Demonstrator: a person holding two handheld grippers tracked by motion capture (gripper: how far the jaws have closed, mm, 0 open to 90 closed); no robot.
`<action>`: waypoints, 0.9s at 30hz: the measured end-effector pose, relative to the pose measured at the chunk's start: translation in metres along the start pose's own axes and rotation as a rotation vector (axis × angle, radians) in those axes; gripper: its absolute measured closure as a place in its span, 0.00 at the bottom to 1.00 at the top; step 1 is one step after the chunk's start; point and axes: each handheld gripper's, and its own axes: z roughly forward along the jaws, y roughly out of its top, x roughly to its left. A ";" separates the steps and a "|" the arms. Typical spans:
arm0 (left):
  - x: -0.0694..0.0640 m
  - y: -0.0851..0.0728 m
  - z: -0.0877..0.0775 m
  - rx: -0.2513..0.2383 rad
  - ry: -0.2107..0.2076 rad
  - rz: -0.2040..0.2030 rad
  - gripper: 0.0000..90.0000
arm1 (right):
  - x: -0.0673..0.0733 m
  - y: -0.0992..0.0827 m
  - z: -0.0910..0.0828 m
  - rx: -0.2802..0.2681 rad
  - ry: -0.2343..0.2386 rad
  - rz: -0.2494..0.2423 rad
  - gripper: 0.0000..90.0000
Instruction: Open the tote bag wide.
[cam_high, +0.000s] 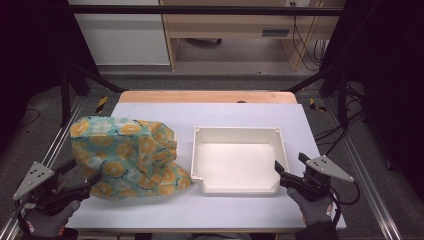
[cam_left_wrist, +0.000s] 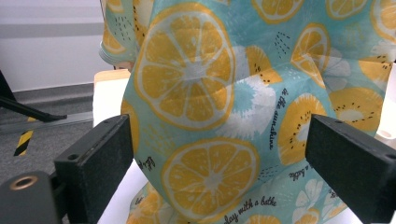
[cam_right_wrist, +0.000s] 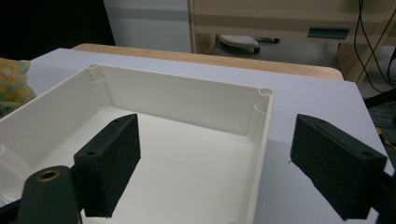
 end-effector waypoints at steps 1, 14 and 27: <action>0.000 0.000 0.000 0.000 0.000 0.000 0.09 | 0.000 0.000 0.000 0.000 0.000 0.000 0.18; 0.000 0.006 -0.002 -0.013 0.002 0.000 0.11 | 0.022 0.006 0.007 0.013 0.035 -0.018 0.26; 0.003 0.014 -0.006 -0.040 0.002 -0.004 0.14 | 0.046 0.018 0.017 0.018 0.093 -0.038 0.30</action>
